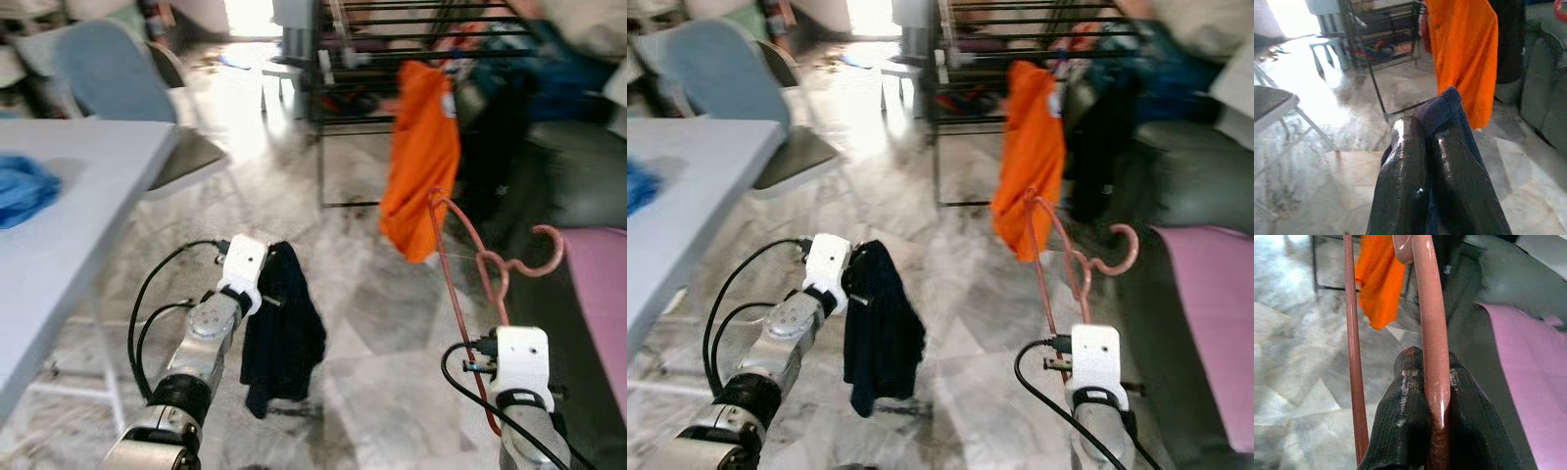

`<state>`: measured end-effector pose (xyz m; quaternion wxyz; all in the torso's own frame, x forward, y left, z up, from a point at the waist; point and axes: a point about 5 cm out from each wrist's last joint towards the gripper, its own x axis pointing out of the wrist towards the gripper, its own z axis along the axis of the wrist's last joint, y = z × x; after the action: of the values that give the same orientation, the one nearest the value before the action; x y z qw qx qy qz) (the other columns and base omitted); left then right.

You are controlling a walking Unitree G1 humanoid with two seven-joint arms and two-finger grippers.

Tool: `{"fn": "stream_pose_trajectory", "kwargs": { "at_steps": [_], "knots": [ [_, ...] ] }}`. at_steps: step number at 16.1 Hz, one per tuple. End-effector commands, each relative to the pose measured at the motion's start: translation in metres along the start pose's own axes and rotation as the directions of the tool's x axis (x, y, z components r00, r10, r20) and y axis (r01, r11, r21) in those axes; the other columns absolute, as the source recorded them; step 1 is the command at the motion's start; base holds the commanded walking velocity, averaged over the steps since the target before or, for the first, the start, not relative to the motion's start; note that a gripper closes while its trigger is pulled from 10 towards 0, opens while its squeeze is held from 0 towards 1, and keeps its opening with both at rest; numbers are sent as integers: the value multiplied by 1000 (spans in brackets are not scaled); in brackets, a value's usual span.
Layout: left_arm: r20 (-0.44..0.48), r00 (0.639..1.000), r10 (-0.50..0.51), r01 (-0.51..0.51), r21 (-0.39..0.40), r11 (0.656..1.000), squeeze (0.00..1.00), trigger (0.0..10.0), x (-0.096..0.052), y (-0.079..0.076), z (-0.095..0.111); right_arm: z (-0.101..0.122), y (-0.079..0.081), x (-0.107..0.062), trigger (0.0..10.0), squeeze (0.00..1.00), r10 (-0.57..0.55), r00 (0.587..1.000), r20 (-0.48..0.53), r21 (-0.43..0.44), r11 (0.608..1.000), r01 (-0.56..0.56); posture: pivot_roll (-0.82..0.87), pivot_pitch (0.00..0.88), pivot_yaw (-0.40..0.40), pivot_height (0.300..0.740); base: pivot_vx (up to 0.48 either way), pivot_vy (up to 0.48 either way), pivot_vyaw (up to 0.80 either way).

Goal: Hang hanger

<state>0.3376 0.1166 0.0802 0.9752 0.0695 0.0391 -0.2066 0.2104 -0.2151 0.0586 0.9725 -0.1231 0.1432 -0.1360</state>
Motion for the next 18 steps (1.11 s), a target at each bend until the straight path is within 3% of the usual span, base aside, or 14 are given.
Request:
{"fn": "stream_pose_trajectory", "kwargs": {
  "at_steps": [1, 5, 9, 15, 18],
  "knots": [
    [23, 1000, 0, -1, 18, 1000, 0, 10000, 7, -1, 11, 8, 1, 1, 10000, 0, 12, 1000, 25, -7, 1000, -12, -55, 0, 29, 740, 0, 0, 800],
    [16, 1000, 5, -5, 6, 1000, 0, 10000, 9, -7, 9, 13, 9, 2, 10000, 0, 61, 998, 35, -32, 998, -60, -55, 0, 26, 740, 0, 0, 800],
    [3, 1000, 11, -11, -4, 1000, 0, 10000, 10, -9, 6, 15, 16, 2, 10000, 0, 97, 995, 36, -13, 995, -97, -58, 0, 20, 740, 0, -63, 256],
    [-8, 1000, 11, -11, -15, 1000, 0, 10000, 11, -13, 3, 15, 18, -1, 10000, 0, 123, 992, 36, -16, 992, -122, -68, 0, 23, 740, 0, -454, 0],
    [-13, 1000, 10, -10, -16, 1000, 0, 10000, 11, -14, 2, 15, 20, -3, 10000, 0, 146, 988, 42, -23, 989, -145, -71, 0, 20, 740, 0, -434, 800]
  ]
}}
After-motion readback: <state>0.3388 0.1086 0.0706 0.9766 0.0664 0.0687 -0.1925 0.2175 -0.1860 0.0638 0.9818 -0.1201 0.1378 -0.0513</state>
